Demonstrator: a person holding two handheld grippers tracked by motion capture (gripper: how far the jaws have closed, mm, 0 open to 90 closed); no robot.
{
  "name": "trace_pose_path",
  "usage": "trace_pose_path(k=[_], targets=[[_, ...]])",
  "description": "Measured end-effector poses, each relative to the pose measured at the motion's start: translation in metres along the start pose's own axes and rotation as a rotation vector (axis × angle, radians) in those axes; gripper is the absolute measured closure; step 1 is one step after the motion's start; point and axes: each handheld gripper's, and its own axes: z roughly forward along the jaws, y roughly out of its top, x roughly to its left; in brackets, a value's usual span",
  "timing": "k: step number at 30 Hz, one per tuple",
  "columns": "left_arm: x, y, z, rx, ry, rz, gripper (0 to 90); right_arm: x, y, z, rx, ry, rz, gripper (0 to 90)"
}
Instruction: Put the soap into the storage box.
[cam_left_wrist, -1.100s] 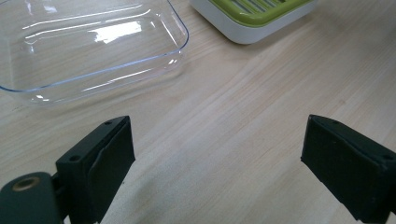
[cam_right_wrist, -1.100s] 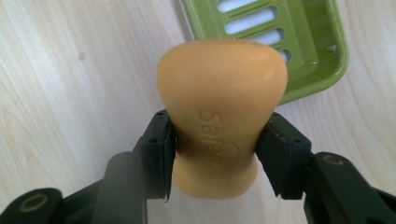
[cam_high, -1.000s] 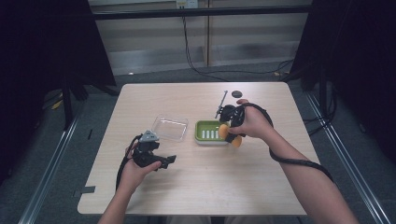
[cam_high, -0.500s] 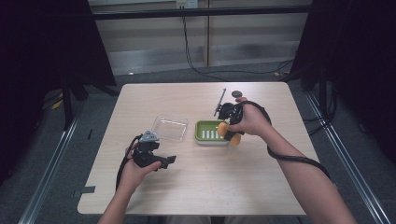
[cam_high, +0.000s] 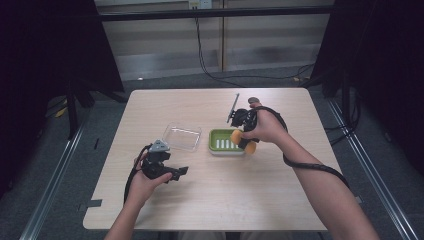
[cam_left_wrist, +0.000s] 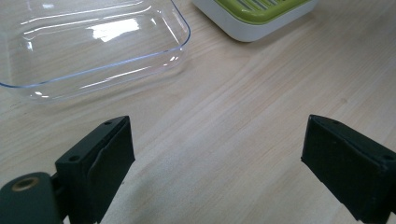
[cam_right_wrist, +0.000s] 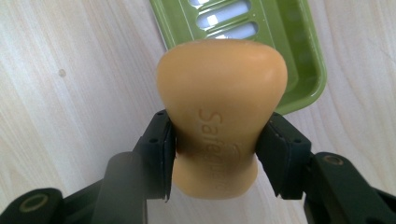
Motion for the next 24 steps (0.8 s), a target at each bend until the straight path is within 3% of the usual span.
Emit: trace_pose_path(k=[24], targets=[[0.001,-0.001,0.0,-0.003,0.006,-0.009,9.0,-0.006,0.014,-0.002,0.008,-0.008,-0.023,50.4]])
